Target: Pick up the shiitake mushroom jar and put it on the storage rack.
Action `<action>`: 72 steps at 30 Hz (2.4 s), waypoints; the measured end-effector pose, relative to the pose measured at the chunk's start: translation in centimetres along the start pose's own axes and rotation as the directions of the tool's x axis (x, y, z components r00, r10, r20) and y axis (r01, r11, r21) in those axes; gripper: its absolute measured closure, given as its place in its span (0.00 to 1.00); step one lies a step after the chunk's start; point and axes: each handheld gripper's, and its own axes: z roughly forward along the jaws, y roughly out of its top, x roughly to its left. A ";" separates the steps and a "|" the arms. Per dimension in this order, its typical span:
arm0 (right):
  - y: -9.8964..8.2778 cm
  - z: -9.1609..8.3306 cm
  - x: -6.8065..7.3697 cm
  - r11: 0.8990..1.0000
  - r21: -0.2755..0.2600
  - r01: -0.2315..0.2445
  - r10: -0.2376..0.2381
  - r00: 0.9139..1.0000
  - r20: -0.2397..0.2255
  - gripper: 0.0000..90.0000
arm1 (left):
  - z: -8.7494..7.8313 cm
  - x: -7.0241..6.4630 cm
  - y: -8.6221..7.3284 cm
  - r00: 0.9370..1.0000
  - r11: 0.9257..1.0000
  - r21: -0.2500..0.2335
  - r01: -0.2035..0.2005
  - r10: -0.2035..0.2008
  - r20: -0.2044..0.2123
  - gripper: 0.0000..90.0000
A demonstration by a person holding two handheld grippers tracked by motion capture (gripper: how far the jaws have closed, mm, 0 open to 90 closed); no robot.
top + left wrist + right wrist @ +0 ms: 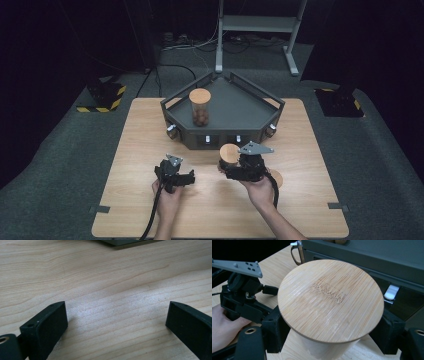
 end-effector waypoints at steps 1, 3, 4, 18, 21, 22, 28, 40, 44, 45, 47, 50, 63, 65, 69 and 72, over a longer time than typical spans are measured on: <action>0.2 -0.1 0.0 1.000 -0.002 0.000 0.000 1.000 0.000 0.29 | 0.0 0.0 0.0 1.000 1.000 0.000 0.000 0.000 0.000 0.04; 0.5 -0.2 -0.2 1.000 -0.008 -0.003 0.003 1.000 -0.002 0.29 | 0.0 0.0 0.0 1.000 1.000 0.000 0.000 0.000 0.000 0.04; 0.7 -0.3 -0.3 1.000 -0.011 -0.006 0.006 1.000 -0.002 0.29 | 0.0 0.0 0.0 1.000 1.000 0.000 0.000 0.000 0.000 0.04; 3.5 -1.1 -0.9 1.000 -0.023 0.011 -0.011 1.000 0.024 0.28 | 0.0 0.0 0.0 1.000 1.000 0.000 0.000 0.000 0.000 0.04; 3.9 -1.1 -1.0 1.000 -0.021 0.007 -0.007 1.000 0.026 0.28 | 0.0 0.0 0.0 1.000 1.000 0.000 0.000 0.000 0.000 0.04; 4.1 -1.1 -1.1 1.000 -0.022 0.004 -0.003 1.000 0.026 0.28 | 0.0 0.0 0.0 1.000 1.000 0.000 0.000 0.000 0.000 0.04; 5.3 -1.0 -1.6 1.000 -0.020 -0.005 0.006 0.999 0.039 0.28 | 0.0 0.0 0.0 1.000 1.000 0.000 0.000 0.000 0.000 0.04; 7.9 -0.7 -2.7 1.000 -0.018 -0.025 0.027 0.996 0.082 0.28 | 0.0 0.0 0.0 1.000 1.000 0.001 -0.001 0.001 0.001 0.04; 8.7 -0.4 -2.9 0.999 -0.018 -0.035 0.037 0.994 0.100 0.29 | 0.0 0.0 0.0 1.000 1.000 0.001 -0.001 0.001 0.002 0.04; 8.8 -0.4 -2.9 0.999 -0.016 -0.035 0.037 0.994 0.103 0.29 | 0.0 0.0 0.0 1.000 1.000 0.000 -0.001 0.001 0.002 0.04; 9.1 -0.2 -3.0 0.999 -0.010 -0.033 0.034 0.993 0.112 0.28 | 0.0 0.0 0.0 1.000 1.000 0.000 0.000 0.000 0.002 0.04; 9.6 0.1 -3.1 0.999 -0.002 -0.044 0.044 0.991 0.123 0.29 | 0.0 0.0 0.0 1.000 1.000 -0.001 0.000 0.000 0.002 0.04; 11.4 1.7 -3.9 0.998 0.006 -0.065 0.063 0.982 0.176 0.28 | 0.0 0.0 0.0 1.000 1.000 -0.001 0.001 -0.001 0.002 0.04; 11.7 2.2 -3.9 0.998 0.009 -0.068 0.065 0.979 0.191 0.28 | 0.0 0.0 0.0 1.000 1.000 -0.001 0.000 0.000 0.002 0.04; 12.2 3.0 -4.0 0.997 0.001 -0.082 0.080 0.972 0.221 0.29 | 0.0 0.0 0.0 1.000 1.000 -0.001 0.000 0.000 0.002 0.04; 12.5 3.7 -4.2 0.996 0.012 -0.085 0.079 0.966 0.245 0.28 | 0.0 0.0 0.0 1.000 1.000 0.000 0.001 -0.001 0.001 0.04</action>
